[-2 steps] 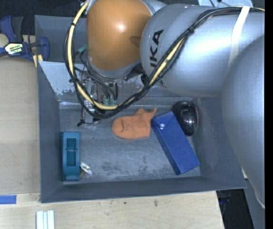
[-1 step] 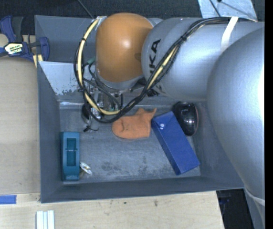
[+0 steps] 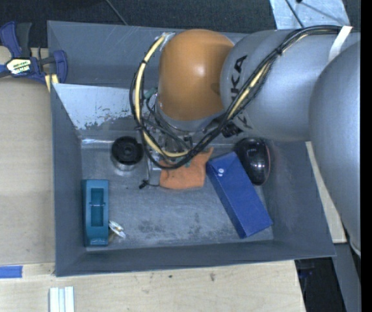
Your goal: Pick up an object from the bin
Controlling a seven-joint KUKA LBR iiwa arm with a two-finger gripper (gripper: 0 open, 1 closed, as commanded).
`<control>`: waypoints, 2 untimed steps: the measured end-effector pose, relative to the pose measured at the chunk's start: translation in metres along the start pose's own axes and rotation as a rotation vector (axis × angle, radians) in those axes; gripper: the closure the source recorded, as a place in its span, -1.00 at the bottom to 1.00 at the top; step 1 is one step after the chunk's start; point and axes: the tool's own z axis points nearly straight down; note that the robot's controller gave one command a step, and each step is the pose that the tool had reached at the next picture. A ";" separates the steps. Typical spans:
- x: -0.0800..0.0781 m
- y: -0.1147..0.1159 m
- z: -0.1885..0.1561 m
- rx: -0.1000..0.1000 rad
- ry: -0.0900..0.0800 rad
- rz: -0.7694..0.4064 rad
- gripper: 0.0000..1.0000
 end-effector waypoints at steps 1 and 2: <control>-0.011 -0.011 0.013 0.000 -0.010 0.036 -1.00; 0.007 -0.030 0.051 -0.003 -0.010 -0.028 -1.00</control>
Offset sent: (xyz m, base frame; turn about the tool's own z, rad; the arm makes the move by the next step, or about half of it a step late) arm -0.0217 -0.0515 -0.0750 -0.0844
